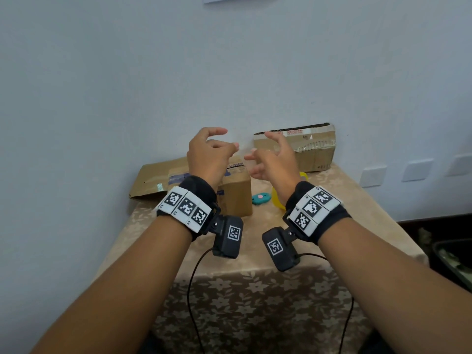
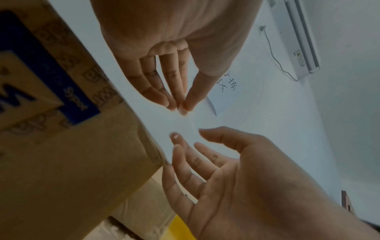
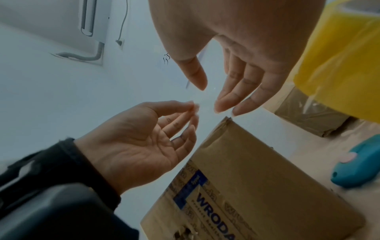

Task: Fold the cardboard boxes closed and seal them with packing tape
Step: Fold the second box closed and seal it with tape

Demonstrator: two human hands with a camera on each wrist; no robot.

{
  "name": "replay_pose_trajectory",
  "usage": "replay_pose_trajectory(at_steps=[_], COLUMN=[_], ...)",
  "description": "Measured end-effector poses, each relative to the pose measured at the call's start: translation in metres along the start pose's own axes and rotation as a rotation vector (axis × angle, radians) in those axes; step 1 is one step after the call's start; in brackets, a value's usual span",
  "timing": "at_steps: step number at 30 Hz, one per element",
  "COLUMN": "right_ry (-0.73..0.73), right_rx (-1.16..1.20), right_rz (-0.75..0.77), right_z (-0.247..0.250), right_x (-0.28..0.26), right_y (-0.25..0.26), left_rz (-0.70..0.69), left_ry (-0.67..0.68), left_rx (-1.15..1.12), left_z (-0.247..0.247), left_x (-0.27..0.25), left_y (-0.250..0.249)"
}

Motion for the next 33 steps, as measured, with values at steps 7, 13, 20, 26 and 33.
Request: replay_pose_trajectory(at_steps=[7, 13, 20, 26, 33], right_ry=[-0.080, -0.124, -0.168, -0.157, 0.031], right_rx=[0.123, 0.136, -0.006, -0.086, -0.061], right_rz=[-0.081, -0.139, -0.141, -0.149, -0.204], right_z=[0.001, 0.001, 0.001, 0.007, -0.004], right_x=[0.007, 0.011, 0.018, 0.026, 0.027], right_y=[-0.005, -0.005, -0.005, -0.009, -0.006], left_rz=[0.144, 0.168, 0.090, 0.004, 0.140], left_ry=[-0.008, -0.029, -0.029, -0.046, -0.046], left_rx=[-0.204, -0.133, 0.111, 0.330, 0.005], left_z=[-0.002, -0.004, -0.009, -0.004, -0.001], left_x=[0.000, -0.001, 0.002, 0.006, 0.009], left_y=[0.003, 0.007, 0.008, 0.004, 0.008])
Point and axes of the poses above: each hand's wrist, its own x-axis towards the middle knuckle, its own z-axis out of the back of the hand, y = z × x, the point moved 3 cm from there along x, towards the middle knuckle, and after that the axes turned 7 degrees about y, right-handed, at the moved point
